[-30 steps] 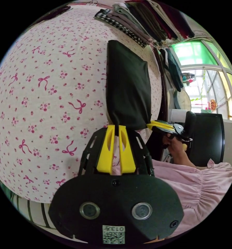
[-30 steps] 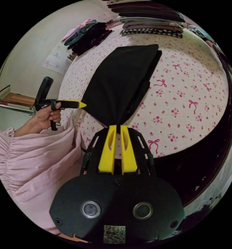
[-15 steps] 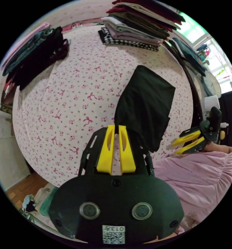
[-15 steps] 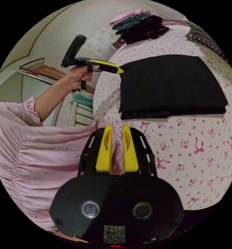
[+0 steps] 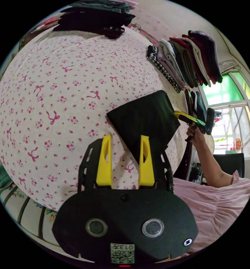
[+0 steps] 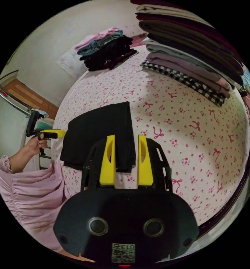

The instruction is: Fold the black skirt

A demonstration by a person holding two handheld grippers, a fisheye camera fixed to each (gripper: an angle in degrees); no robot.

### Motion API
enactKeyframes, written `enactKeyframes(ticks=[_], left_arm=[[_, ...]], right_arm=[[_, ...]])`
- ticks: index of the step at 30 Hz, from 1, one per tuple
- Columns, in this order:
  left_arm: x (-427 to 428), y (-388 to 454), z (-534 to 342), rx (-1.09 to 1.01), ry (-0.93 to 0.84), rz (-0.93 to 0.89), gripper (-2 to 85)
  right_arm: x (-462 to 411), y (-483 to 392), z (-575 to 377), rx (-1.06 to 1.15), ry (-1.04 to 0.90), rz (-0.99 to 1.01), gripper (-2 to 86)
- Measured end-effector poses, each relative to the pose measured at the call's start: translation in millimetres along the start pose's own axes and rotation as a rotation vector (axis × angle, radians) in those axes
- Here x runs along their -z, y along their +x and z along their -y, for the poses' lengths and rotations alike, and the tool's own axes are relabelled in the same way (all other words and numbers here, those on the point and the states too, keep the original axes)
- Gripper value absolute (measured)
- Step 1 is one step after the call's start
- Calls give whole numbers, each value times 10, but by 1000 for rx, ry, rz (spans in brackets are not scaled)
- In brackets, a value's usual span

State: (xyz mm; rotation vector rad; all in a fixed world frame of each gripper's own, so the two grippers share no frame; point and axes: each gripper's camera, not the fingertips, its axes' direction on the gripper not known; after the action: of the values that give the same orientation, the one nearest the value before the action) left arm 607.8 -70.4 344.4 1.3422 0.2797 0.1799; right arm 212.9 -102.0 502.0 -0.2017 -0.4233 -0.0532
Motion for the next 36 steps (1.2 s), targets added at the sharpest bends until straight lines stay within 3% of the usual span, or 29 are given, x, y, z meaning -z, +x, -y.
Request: enactKeyframes(ticks=[5,8,13,17,23,28,36], left_arm=[[-74,-79,43,-4,14,68,136],[-180,-151,76,-2,3,-29,130],[-162,-407,87,10,33,-1,122],[-189,-656,184,65,41,-108,92],[-202,-898,282,40,37,-65,98],[-197,-1182,421,63,9,-98,51],[452,-1227,581,-115,124,-87,39]], right_arm=[[-323,-165,226,43,-40,-32,104],[-450,-215,378,23,-44,22,98],[-595,-296,607,35,-32,-4,97],[-766,-268,822,10,-31,125,86],[-948,-434,1147,19,-16,101,98],[-1224,-605,1451,39,-42,130,43],[-1025,-1216,1872,160,57,37,13]])
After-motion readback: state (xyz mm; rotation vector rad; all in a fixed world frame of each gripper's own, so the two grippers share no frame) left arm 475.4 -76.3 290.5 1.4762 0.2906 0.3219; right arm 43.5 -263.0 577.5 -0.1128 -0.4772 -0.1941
